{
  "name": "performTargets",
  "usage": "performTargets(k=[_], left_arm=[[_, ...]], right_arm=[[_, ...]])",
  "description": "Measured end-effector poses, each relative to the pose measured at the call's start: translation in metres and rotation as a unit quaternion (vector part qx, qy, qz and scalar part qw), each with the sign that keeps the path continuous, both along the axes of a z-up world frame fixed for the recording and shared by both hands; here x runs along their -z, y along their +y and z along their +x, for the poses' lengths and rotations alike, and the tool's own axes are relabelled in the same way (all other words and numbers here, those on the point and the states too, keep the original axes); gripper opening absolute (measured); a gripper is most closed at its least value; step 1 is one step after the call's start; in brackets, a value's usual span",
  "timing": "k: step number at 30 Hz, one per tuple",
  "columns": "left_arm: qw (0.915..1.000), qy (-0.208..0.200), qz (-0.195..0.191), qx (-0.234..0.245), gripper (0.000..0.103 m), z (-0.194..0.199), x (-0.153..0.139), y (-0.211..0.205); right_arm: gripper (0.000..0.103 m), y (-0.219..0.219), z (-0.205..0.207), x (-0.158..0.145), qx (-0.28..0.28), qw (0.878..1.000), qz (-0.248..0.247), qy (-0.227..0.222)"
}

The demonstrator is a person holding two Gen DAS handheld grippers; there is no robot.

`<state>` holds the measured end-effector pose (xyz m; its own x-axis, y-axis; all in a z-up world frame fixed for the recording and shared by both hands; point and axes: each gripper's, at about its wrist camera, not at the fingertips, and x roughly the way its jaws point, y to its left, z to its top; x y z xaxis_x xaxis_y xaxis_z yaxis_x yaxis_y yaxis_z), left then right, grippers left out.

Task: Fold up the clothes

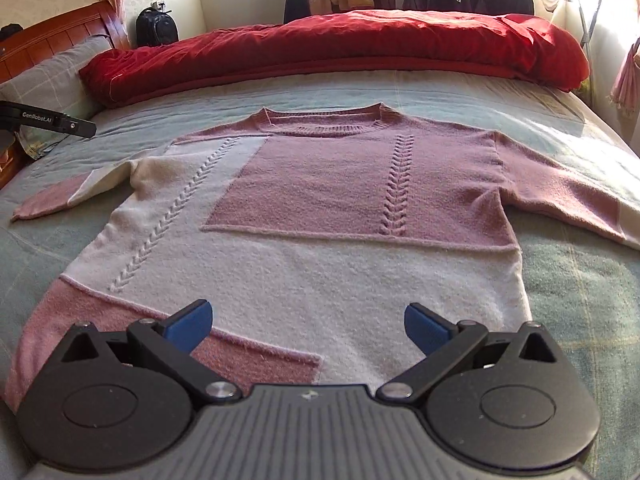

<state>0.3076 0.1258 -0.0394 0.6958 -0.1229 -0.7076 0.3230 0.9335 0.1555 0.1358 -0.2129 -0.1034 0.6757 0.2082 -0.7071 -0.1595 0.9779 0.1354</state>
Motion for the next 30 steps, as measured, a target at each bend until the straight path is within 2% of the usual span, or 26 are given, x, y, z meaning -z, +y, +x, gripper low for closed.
performTargets(k=[1,2,4,7,9,14,21,23,25,27,29,30], left_arm=[[0.9999,0.006,0.006,0.008,0.062,0.013,0.004,0.001],[0.9997,0.013,0.011,0.015,0.056,0.027,0.008,0.002],[0.9989,0.035,0.016,0.029,0.055,0.050,0.023,0.008],[0.9963,0.067,0.021,0.049,0.046,0.076,0.048,0.018],[0.9949,0.081,0.028,0.053,0.045,0.088,0.063,0.024],[0.9891,0.127,-0.006,0.075,0.045,0.114,0.087,0.043],[0.9780,0.170,-0.032,0.116,0.048,0.136,0.103,0.056],[0.9755,0.183,-0.050,0.111,0.043,0.137,0.104,0.059],[0.9741,0.189,-0.047,0.114,0.043,0.134,0.104,0.057],[0.9747,0.187,-0.031,0.118,0.036,0.128,0.102,0.051],[0.9764,0.179,-0.005,0.121,0.019,0.121,0.099,0.043],[0.9778,0.169,0.018,0.122,0.015,0.117,0.097,0.037]], right_arm=[[0.103,0.003,0.006,-0.001,-0.001,1.000,0.001,-0.001],[0.103,0.006,0.012,-0.001,-0.001,1.000,0.003,-0.003],[0.103,0.011,0.021,-0.001,-0.003,1.000,0.006,-0.006],[0.103,0.015,0.031,-0.001,-0.006,1.000,0.012,-0.008],[0.103,0.015,0.037,0.000,-0.007,1.000,0.012,-0.008],[0.103,0.011,0.048,0.006,0.003,1.000,0.009,-0.006],[0.103,0.011,0.056,0.019,0.012,1.000,0.002,0.010],[0.103,0.014,0.056,0.022,0.010,1.000,-0.003,0.013],[0.103,0.016,0.057,0.023,0.004,1.000,-0.005,0.014],[0.103,0.018,0.057,0.022,-0.002,1.000,-0.005,0.009],[0.103,0.019,0.058,0.020,-0.001,1.000,-0.006,0.004],[0.103,0.019,0.058,0.020,0.001,1.000,-0.006,0.001]])
